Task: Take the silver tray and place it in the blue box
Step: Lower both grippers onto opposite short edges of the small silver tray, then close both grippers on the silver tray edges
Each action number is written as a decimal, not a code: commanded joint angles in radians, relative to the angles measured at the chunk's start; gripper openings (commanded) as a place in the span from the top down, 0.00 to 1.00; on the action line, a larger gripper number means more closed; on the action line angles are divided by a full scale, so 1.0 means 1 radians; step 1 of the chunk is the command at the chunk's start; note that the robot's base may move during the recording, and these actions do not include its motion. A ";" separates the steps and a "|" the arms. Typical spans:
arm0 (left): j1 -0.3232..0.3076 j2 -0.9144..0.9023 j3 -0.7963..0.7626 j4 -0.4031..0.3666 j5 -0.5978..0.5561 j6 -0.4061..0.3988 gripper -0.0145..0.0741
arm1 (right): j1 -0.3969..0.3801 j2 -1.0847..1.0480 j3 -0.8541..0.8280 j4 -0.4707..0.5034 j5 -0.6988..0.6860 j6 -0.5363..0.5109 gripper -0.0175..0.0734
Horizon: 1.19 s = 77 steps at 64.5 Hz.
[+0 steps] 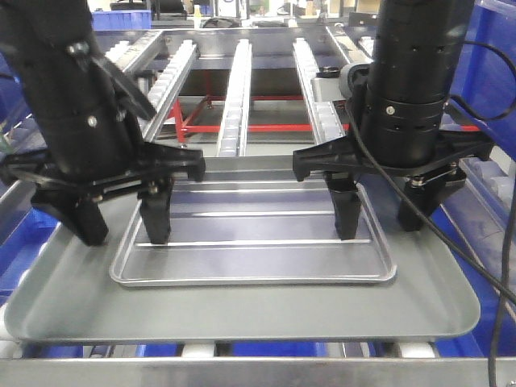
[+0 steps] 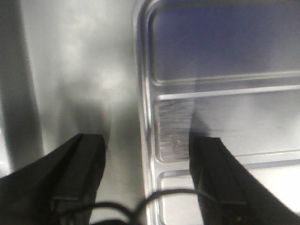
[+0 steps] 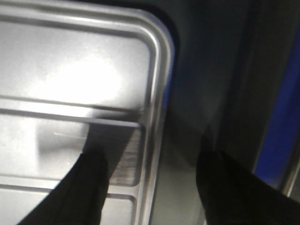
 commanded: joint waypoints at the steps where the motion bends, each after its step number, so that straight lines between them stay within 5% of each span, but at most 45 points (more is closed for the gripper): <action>1: 0.000 -0.033 -0.030 0.010 -0.033 -0.011 0.49 | -0.010 -0.035 -0.030 -0.020 -0.031 0.002 0.25; 13: 0.000 -0.031 -0.030 0.010 -0.045 -0.011 0.49 | -0.010 -0.009 -0.030 -0.020 -0.031 0.002 0.26; 22: 0.000 -0.031 -0.030 0.010 -0.046 -0.011 0.53 | -0.010 0.003 -0.028 -0.020 -0.030 0.001 0.40; 39: 0.000 -0.031 -0.030 0.010 -0.049 -0.019 0.88 | -0.010 0.004 -0.028 -0.020 -0.031 0.001 0.76; 43: 0.000 -0.031 -0.030 0.010 -0.051 -0.019 0.96 | -0.010 0.004 -0.028 -0.020 -0.032 0.001 0.75; 77: 0.012 -0.165 -0.104 0.039 0.126 -0.035 0.94 | -0.009 -0.209 -0.028 -0.064 0.085 0.001 0.75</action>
